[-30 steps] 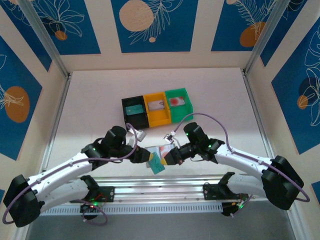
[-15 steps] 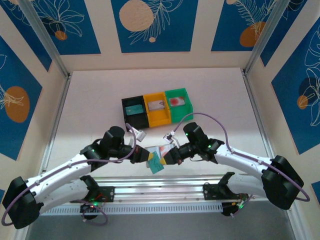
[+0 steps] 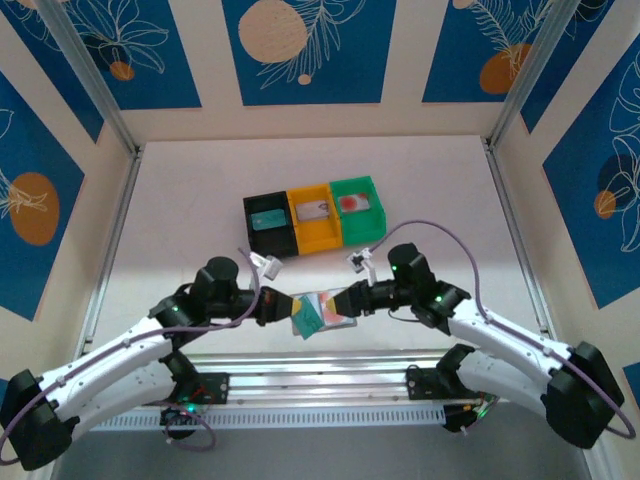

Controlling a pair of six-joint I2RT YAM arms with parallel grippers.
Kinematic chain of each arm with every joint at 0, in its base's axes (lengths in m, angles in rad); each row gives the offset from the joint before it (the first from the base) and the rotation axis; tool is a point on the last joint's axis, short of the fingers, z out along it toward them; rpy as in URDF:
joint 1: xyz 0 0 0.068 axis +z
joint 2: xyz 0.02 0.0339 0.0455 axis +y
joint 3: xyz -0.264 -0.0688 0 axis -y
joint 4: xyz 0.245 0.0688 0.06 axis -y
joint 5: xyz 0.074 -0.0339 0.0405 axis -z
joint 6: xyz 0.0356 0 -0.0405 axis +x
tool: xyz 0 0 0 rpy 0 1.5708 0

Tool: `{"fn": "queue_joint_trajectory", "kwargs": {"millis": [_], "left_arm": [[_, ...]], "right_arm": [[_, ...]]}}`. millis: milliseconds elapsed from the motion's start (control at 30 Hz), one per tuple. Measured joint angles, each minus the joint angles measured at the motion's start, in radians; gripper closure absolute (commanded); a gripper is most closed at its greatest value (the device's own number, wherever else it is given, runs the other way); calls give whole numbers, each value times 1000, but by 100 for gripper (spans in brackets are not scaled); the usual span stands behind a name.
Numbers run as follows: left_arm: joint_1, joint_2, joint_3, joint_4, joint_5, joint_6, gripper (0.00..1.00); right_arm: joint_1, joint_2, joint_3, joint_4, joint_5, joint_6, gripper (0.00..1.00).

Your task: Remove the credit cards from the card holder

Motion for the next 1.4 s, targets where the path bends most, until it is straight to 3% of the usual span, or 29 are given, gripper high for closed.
{"fn": "queue_joint_trajectory", "kwargs": {"millis": [267, 533, 767, 1067, 1400], "left_arm": [[0, -89, -97, 127, -134, -170, 100], [-18, -105, -164, 282, -230, -323, 100], [-58, -103, -195, 361, -292, -388, 100], [-96, -86, -209, 428, -333, -422, 100], [-108, -61, -212, 463, -349, -426, 100]], "right_arm": [[13, -107, -138, 142, 60, 117, 35], [192, -69, -185, 317, 190, 181, 38], [243, 0, -185, 396, 288, 201, 41], [272, 25, -184, 470, 347, 208, 56], [281, -19, -183, 481, 397, 221, 83]]}}
